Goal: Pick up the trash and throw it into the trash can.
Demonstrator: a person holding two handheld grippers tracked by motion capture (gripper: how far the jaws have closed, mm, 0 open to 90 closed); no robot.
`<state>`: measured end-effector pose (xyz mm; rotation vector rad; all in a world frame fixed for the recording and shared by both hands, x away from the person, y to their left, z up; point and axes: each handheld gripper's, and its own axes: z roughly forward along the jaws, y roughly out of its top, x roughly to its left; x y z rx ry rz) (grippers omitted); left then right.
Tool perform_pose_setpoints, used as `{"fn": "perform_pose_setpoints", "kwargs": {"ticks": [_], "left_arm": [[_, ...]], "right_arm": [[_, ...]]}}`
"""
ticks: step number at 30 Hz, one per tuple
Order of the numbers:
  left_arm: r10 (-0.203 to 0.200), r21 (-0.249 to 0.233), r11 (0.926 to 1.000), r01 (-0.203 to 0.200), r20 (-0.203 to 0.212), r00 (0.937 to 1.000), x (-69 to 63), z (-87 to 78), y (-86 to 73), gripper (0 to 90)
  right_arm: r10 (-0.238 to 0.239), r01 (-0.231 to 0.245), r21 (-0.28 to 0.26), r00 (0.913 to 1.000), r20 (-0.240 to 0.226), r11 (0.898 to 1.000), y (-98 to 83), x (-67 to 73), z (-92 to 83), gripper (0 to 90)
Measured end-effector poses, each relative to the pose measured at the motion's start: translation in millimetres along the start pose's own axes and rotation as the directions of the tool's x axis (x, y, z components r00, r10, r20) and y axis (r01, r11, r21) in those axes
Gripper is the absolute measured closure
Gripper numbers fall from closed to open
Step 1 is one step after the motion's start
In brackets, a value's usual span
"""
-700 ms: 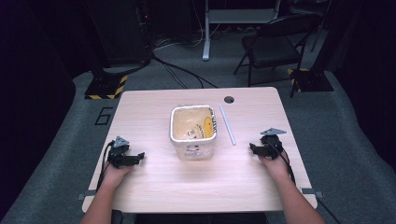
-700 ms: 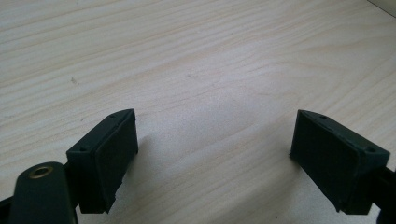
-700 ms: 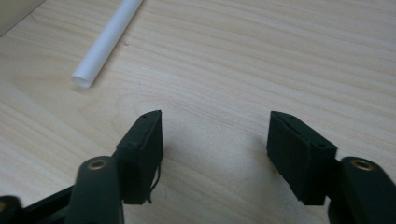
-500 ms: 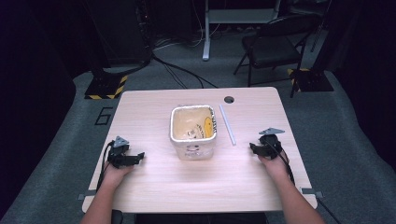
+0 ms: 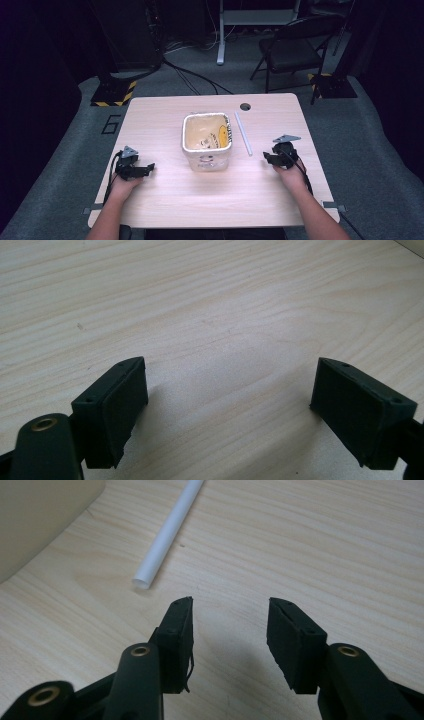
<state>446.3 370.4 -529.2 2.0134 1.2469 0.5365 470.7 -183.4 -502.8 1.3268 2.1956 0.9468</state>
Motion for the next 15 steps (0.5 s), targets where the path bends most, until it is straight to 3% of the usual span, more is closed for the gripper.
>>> {"fn": "perform_pose_setpoints", "kwargs": {"ticks": [15], "left_arm": [[0.000,0.000,1.0000,0.000,0.000,1.0000,0.0,0.0,0.0,14.6]], "right_arm": [[0.008,-0.008,-0.019,0.9996,-0.026,1.000,16.3,11.7,1.7,56.1]]}}
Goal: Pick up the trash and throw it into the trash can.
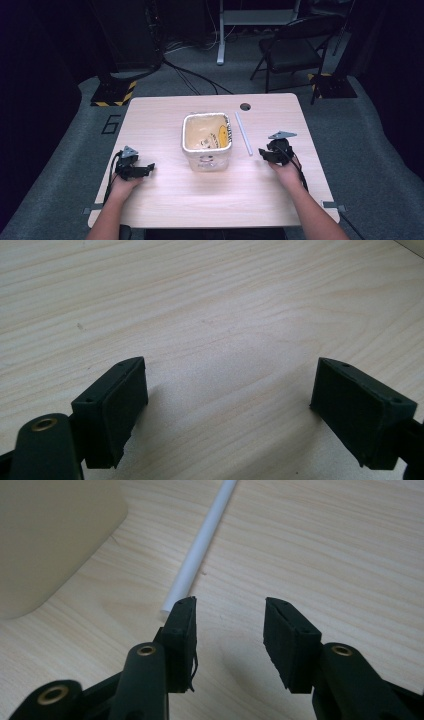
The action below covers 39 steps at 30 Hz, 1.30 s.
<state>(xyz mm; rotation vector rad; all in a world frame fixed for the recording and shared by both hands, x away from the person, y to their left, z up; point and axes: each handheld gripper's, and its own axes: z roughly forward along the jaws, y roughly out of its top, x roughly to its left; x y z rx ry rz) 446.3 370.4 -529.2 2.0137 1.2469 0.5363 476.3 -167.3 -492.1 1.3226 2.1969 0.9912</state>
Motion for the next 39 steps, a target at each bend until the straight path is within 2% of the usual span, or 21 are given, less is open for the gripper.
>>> {"fn": "perform_pose_setpoints", "kwargs": {"ticks": [15,21,27,29,30,39], "left_arm": [[0.000,0.000,1.0000,0.000,0.000,1.0000,0.0,0.0,0.0,14.6],[-0.001,-0.001,1.0000,0.001,0.000,1.0000,0.1,0.0,0.0,14.6],[-0.001,0.000,1.0000,0.001,0.002,1.0000,0.1,-0.1,0.0,14.6],[-0.001,0.000,1.0000,0.001,0.003,1.0000,0.2,-0.1,0.1,14.6],[-0.001,0.000,1.0000,0.001,0.001,1.0000,0.2,0.0,0.0,14.6],[-0.002,0.000,1.0000,0.002,0.003,1.0000,0.2,0.0,0.1,14.6]], "right_arm": [[0.003,-0.003,-0.006,0.9997,-0.026,1.000,11.0,12.7,14.7,58.0],[-0.017,0.017,-0.003,0.9994,-0.032,1.000,14.5,17.3,24.6,60.6],[-0.014,0.014,0.016,0.9993,-0.034,1.000,13.5,19.1,31.5,63.0],[-0.025,0.026,0.012,0.9991,-0.033,1.000,12.9,18.9,34.0,63.5],[-0.009,0.009,0.014,0.9994,-0.034,1.000,12.7,20.9,35.4,63.4],[-0.017,0.017,0.017,0.9994,-0.031,1.000,12.7,23.4,42.5,64.5]]}}
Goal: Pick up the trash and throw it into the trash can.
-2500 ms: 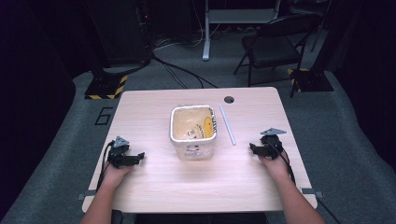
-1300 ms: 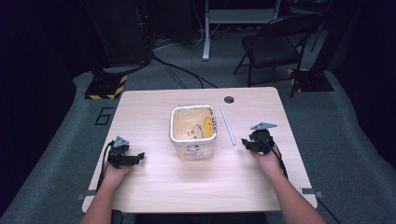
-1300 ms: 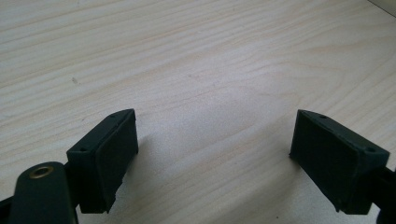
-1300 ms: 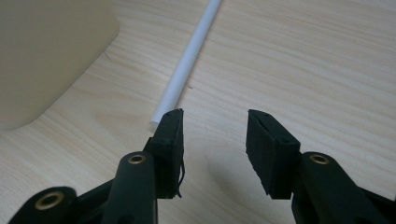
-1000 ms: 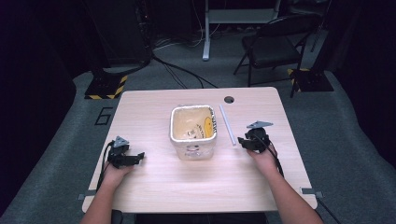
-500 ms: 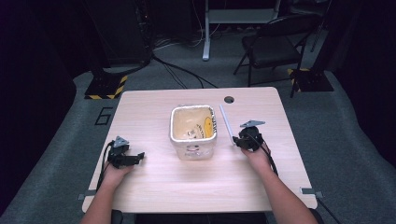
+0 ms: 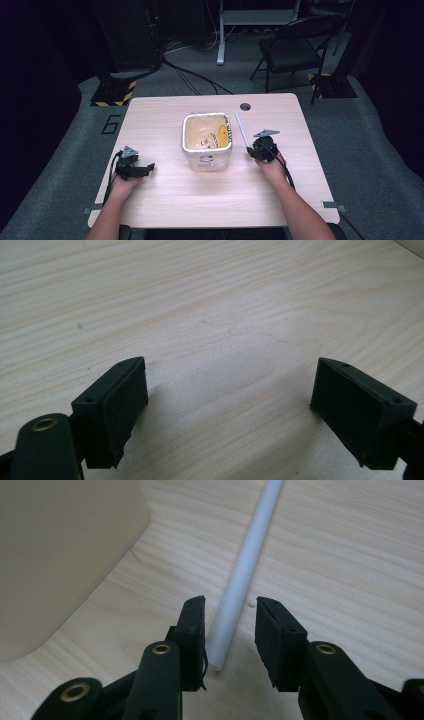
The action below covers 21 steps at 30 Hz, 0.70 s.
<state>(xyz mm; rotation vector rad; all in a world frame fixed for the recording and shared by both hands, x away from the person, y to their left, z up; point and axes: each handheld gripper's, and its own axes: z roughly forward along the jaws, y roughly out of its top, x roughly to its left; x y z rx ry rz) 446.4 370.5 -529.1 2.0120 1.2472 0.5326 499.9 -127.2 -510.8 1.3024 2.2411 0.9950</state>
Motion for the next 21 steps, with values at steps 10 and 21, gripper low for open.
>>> {"fn": "perform_pose_setpoints", "kwargs": {"ticks": [10,21], "left_arm": [[0.000,0.000,1.0000,0.000,0.000,1.0000,0.1,0.0,0.0,14.6],[0.000,0.000,1.0000,0.000,0.000,1.0000,0.1,0.0,0.0,14.6]], "right_arm": [[-0.012,0.012,0.016,0.9997,0.022,1.000,3.7,5.9,9.9,68.6],[-0.028,0.027,0.036,0.9991,0.032,0.999,3.6,4.9,9.7,77.4]]}}
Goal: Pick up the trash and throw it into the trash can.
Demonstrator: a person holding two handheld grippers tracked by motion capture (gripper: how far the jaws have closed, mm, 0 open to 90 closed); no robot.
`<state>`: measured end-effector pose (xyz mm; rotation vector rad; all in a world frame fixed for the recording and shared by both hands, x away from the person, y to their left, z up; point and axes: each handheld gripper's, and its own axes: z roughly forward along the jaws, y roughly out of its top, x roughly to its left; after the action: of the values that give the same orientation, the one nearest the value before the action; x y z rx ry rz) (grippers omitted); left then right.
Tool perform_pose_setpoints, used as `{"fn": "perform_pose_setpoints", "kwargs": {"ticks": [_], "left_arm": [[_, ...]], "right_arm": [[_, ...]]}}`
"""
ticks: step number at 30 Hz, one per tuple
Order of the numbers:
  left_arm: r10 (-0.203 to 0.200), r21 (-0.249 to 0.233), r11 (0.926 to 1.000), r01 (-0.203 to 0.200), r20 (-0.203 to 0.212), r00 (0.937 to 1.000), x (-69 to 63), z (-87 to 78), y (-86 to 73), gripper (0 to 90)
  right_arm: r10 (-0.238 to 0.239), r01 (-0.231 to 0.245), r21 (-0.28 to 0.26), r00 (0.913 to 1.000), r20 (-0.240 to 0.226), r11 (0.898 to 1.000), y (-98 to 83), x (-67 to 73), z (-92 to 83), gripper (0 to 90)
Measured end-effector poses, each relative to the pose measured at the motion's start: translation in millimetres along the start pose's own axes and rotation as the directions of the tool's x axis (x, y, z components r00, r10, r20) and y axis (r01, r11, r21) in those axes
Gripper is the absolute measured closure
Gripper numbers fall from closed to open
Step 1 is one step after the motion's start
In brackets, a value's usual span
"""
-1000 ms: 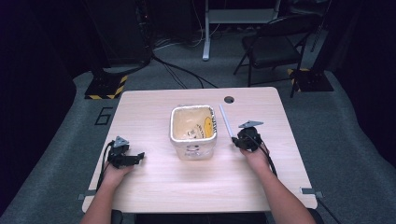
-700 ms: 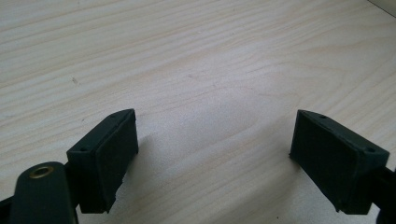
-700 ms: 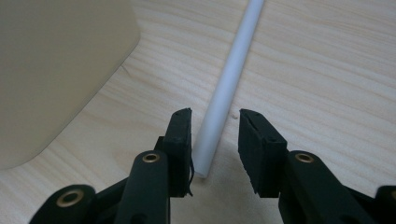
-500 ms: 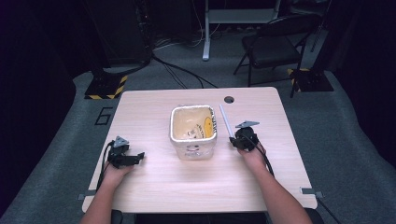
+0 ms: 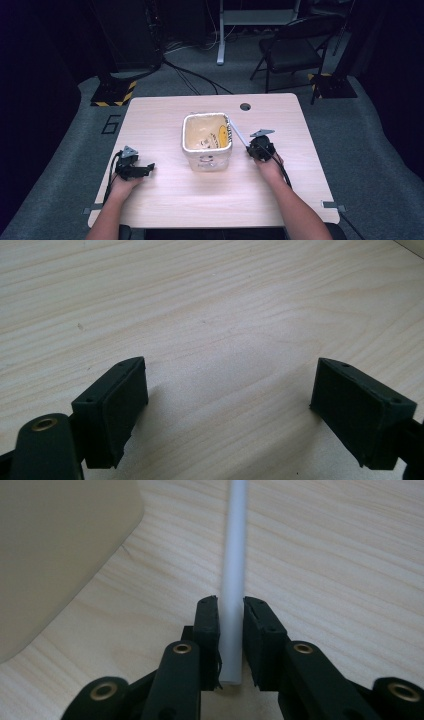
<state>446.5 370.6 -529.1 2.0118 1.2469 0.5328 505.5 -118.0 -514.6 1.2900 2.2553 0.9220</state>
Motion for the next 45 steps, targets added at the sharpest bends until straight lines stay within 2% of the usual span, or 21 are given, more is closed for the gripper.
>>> {"fn": "perform_pose_setpoints", "kwargs": {"ticks": [6,16,20,23,25,32,34,45], "left_arm": [[0.001,0.000,1.0000,-0.001,0.000,1.0000,0.0,0.0,0.0,14.7],[0.001,0.001,1.0000,-0.001,0.000,1.0000,0.0,0.0,0.0,14.7],[0.001,0.000,1.0000,-0.001,-0.003,1.0000,-0.2,0.1,-0.1,14.7],[0.001,0.000,1.0000,-0.001,-0.003,1.0000,-0.2,0.1,-0.1,14.7],[0.001,0.000,1.0000,-0.001,-0.003,1.0000,-0.2,0.1,-0.1,14.7],[0.002,0.000,1.0000,-0.002,-0.003,1.0000,-0.2,0.1,0.0,14.7],[0.001,0.000,1.0000,-0.001,-0.003,1.0000,-0.1,0.1,0.0,14.7],[0.000,0.000,1.0000,0.000,-0.003,1.0000,0.2,0.2,0.2,14.7]], "right_arm": [[-0.011,0.011,0.010,0.9999,0.012,1.000,-4.1,-7.9,-8.4,77.7],[0.038,-0.039,0.015,0.9992,0.015,0.999,-24.5,-27.9,-28.6,77.8],[0.064,-0.065,0.020,0.9979,0.012,0.998,-32.5,-32.8,-34.4,77.8],[0.065,-0.066,0.023,0.9977,0.016,0.998,-35.5,-34.3,-37.9,77.7],[0.066,-0.066,0.023,0.9976,0.019,0.998,-36.2,-34.2,-38.7,77.6],[0.079,-0.079,0.012,0.9968,0.013,0.997,-35.2,-33.5,-36.3,68.0],[0.070,-0.070,0.010,0.9975,0.013,0.998,-32.3,-33.0,-33.2,66.6],[0.056,-0.056,0.009,0.9981,0.026,0.998,-18.7,-32.9,-20.9,67.8]]}}
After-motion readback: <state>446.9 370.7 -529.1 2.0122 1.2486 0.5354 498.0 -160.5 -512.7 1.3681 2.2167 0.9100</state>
